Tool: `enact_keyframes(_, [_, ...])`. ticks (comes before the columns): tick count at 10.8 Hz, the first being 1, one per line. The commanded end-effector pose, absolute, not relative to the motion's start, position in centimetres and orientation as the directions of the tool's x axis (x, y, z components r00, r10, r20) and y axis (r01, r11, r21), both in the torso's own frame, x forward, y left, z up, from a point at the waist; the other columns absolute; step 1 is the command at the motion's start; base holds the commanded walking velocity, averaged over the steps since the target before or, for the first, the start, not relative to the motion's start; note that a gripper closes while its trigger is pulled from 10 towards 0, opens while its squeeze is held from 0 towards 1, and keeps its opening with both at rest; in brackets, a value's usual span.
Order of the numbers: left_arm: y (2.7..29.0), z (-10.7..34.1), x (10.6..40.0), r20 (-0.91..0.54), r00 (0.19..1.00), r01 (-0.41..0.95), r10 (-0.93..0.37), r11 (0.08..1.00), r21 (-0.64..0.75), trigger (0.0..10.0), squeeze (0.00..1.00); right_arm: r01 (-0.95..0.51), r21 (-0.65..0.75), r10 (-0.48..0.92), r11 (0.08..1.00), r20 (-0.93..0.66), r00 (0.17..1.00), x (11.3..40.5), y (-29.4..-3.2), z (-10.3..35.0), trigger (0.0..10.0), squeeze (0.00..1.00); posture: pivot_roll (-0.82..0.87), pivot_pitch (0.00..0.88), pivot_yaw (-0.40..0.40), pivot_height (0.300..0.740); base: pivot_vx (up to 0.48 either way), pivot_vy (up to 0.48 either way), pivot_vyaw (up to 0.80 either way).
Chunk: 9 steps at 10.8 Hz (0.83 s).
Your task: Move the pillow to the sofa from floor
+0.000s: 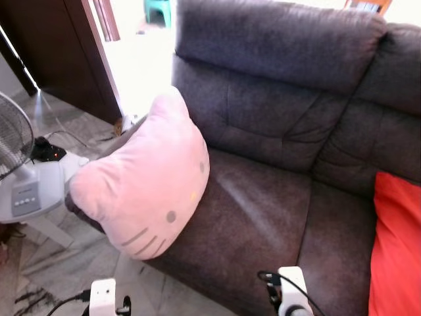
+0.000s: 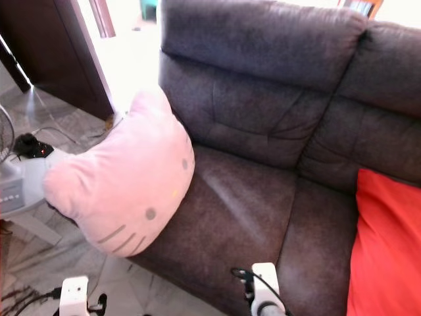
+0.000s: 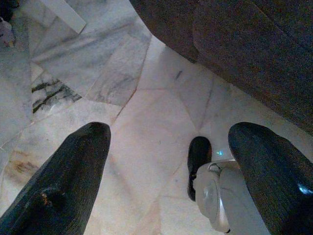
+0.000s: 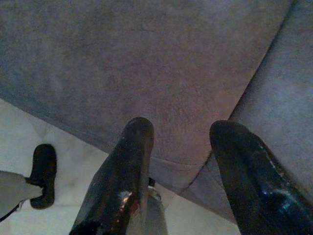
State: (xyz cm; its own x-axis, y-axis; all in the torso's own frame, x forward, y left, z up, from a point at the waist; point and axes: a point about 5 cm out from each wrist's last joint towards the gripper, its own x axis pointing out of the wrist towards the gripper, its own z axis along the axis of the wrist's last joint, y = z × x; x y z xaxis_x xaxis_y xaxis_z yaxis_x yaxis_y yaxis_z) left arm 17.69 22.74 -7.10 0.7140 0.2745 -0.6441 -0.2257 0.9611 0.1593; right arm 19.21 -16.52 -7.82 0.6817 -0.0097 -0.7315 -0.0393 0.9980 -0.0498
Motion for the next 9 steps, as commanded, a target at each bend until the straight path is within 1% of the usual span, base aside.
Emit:
enact_keyframes(1, [23.27, -7.53, 16.73, -0.672, 0.685, -0.234, 0.281, 0.959, 0.163, 10.0, 0.0, -0.035, -0.048, -0.013, 0.998, -0.743, 0.669, 18.61, -16.51, -8.13, 10.0, 0.0, 0.14, 0.149, -0.015, 0.74, 0.0, 0.0, 0.0])
enact_keyframes(3, [23.66, -7.66, 16.41, -0.686, 0.669, -0.238, 0.285, 0.957, 0.166, 10.0, 0.0, -0.01, -0.059, -0.038, 0.998, -0.752, 0.658, 18.45, -16.94, -8.22, 10.0, 0.0, 0.14, 0.15, -0.015, 0.74, 0.0, 0.0, 0.0])
enact_keyframes(6, [23.77, -7.74, 16.2, -0.692, 0.662, -0.241, 0.288, 0.956, 0.168, 10.0, 0.0, 0.003, -0.061, -0.049, 0.998, -0.757, 0.652, 18.25, -17.37, -8.29, 10.0, 0.0, 0.14, 0.15, -0.016, 0.74, 0.0, 0.0, -0.73])
enact_keyframes(9, [23.45, -7.75, 16.33, -0.688, 0.667, -0.242, 0.287, 0.956, 0.165, 10.0, 0.0, 0.002, -0.069, -0.053, 0.998, -0.753, 0.656, 18.25, -17.41, -8.26, 10.0, 0.0, 0.14, 0.151, -0.02, 0.74, 0.0, 0.0, 0.0])
